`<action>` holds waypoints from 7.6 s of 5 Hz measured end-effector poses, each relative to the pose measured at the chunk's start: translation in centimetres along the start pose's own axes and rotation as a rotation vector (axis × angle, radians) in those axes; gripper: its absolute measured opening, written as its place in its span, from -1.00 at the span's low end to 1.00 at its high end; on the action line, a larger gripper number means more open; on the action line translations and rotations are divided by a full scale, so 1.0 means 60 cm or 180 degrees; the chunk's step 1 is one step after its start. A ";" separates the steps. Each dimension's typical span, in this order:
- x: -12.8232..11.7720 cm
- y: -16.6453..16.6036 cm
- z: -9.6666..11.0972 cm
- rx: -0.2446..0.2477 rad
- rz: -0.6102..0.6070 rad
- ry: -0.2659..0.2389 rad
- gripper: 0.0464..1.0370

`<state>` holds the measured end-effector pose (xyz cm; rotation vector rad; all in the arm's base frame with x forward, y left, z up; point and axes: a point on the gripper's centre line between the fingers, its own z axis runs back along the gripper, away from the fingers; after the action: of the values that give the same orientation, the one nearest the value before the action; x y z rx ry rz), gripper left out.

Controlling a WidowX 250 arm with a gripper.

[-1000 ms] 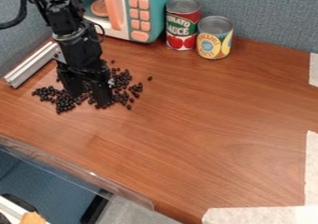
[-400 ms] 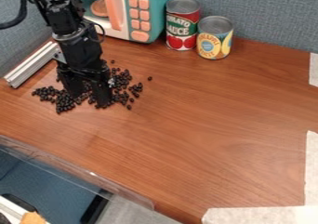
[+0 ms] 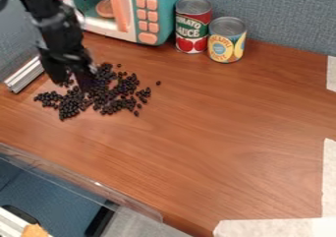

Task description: Sweep into pile

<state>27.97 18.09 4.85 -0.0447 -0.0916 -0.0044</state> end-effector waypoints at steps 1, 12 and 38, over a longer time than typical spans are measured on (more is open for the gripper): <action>0.011 0.064 0.018 0.0073 0.0025 -0.0124 0.93; 0.034 0.210 -0.076 0.0594 0.0418 0.0185 -0.33; 0.122 -0.134 -0.098 0.0578 -0.1671 -0.0134 -0.33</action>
<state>35.71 9.78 0.00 0.1620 -0.1433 -0.5195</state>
